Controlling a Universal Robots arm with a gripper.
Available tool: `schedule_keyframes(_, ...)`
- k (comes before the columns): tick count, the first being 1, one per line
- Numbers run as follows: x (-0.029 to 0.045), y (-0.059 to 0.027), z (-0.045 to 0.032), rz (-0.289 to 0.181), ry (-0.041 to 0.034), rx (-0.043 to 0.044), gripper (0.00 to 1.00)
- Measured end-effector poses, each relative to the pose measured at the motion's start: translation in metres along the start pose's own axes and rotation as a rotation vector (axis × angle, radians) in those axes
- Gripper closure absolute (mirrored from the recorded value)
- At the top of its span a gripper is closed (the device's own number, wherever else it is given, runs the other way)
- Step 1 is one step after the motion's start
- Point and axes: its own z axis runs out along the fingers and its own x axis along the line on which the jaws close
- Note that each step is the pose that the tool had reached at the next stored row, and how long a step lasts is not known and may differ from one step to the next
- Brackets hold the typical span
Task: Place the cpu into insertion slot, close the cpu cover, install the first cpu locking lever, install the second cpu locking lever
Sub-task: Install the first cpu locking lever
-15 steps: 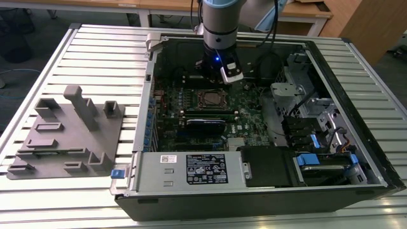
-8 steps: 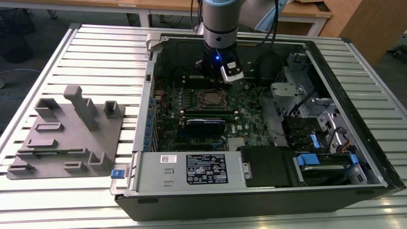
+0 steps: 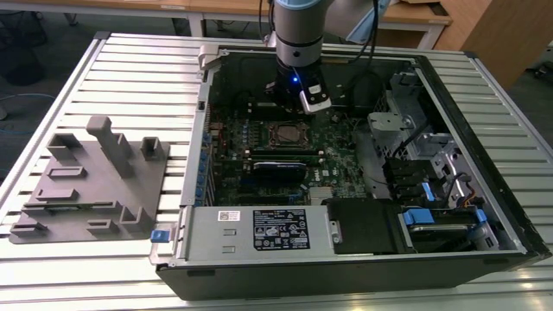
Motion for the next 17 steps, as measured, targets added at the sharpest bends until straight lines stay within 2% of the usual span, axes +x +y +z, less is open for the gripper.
schedule_keyframes(9,0.0065,-0.0011,-0.0007,-0.002,-0.0122,-0.0048,0.89)
schedule_keyframes(17,0.0082,-0.0007,-0.0003,-0.002,-0.0214,-0.0107,0.89)
